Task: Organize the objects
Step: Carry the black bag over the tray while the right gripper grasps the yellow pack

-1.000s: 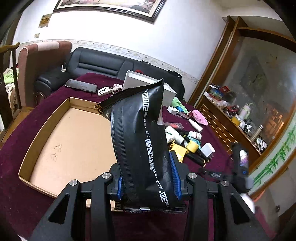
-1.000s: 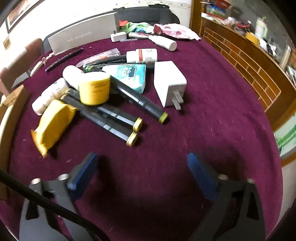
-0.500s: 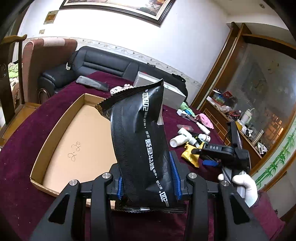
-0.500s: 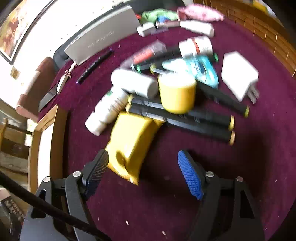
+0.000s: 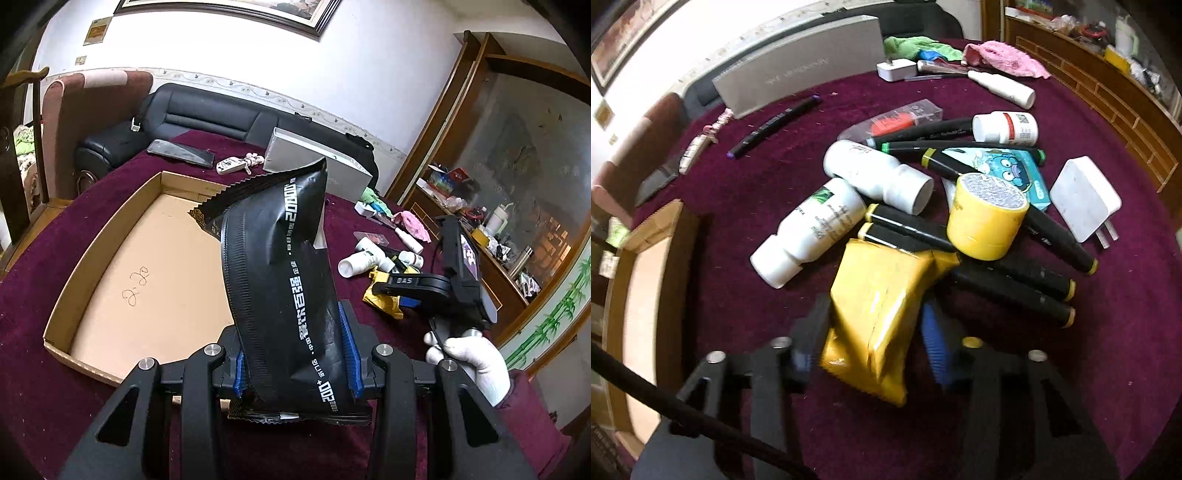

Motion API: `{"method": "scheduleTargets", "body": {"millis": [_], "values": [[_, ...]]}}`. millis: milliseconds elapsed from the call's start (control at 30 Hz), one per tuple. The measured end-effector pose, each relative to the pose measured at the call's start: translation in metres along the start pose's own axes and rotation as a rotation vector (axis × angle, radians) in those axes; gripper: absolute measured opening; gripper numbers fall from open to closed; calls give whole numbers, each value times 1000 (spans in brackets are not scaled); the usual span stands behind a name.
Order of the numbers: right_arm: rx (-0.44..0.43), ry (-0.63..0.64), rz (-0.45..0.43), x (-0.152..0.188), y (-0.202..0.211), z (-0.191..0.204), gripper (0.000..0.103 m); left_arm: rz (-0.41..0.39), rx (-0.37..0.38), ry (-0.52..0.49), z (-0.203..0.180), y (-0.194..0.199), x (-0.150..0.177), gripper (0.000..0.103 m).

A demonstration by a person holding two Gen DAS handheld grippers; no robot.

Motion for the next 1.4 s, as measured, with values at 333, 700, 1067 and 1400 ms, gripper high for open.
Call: {"method": "scheduleTargets", "body": {"millis": [333, 700, 1067, 1400], "values": [[-221, 43, -15, 15, 50, 14, 36, -39, -34, -19, 3, 24, -16, 36], [-438, 215, 72, -8, 50, 142, 36, 67, -131, -58, 52, -37, -68, 36], [-337, 318, 151, -27, -26, 229, 36, 253, -151, 64, 115, -128, -80, 35], [-273, 307, 148, -34, -47, 216, 31, 317, -140, 30, 106, -155, -87, 35]]}}
Point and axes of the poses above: each gripper's, at about its wrist camera, not at the fingertips, and y roughly against the way its jaws point, z to its left, x to its underside, the point moved 9 cm from there along -y, roughly the way its jaws point, and after that the axes turned 7 degrees about z, right-handed, at the moved point
